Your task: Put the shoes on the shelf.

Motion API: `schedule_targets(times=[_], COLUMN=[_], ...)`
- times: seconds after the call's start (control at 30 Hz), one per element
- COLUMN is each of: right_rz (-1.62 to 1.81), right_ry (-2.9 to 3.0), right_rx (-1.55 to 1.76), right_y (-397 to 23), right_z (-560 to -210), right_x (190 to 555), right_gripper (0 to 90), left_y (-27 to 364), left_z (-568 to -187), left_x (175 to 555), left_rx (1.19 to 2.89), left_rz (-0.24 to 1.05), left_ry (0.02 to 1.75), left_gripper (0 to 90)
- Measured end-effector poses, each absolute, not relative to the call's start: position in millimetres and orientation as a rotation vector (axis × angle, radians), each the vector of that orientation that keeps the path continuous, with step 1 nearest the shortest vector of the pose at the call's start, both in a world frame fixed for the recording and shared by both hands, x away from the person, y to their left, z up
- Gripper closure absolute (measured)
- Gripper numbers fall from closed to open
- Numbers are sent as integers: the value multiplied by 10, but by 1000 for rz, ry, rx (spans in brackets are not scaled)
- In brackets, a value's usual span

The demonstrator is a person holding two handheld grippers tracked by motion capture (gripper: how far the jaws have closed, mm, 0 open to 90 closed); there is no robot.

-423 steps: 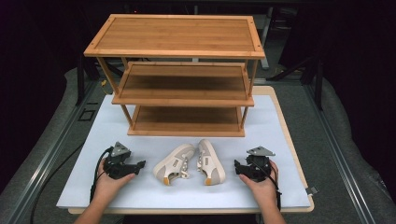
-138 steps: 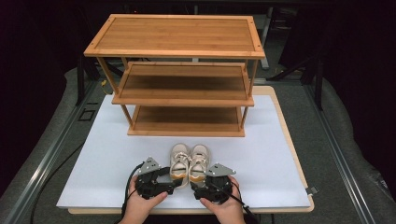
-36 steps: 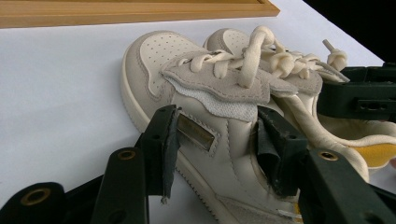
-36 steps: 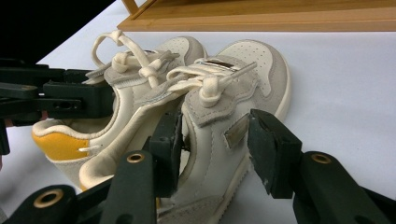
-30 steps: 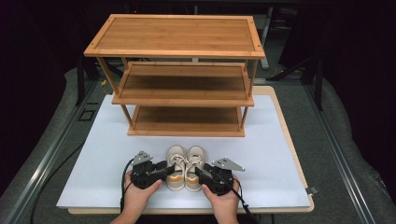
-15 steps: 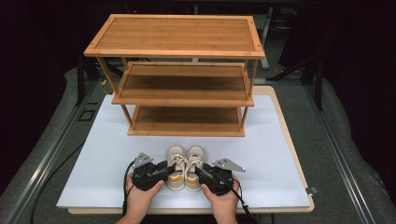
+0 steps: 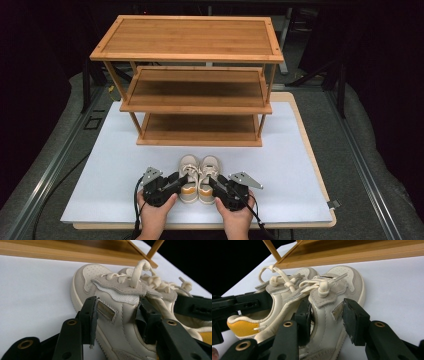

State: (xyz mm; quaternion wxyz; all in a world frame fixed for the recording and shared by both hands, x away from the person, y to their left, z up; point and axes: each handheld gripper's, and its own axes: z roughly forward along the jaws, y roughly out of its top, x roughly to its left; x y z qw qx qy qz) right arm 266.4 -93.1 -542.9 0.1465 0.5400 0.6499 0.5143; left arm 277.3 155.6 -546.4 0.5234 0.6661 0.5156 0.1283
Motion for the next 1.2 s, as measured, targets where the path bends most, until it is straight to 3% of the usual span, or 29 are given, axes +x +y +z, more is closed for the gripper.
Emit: schedule_targets(times=[0.37,1.2], right_rz=[1552,1539], right_ry=[1796,1738], right_rx=[1606,1670], right_y=[-938,-871], right_z=[-5493,-5491], right_x=[2672,2628], right_gripper=[528,582], left_y=[1603,1564], left_z=[-5537,-5509], left_x=[2784,2785], left_rx=[1506,1498], left_rz=[217,269], left_ry=[1243,1271], left_gripper=[438,546])
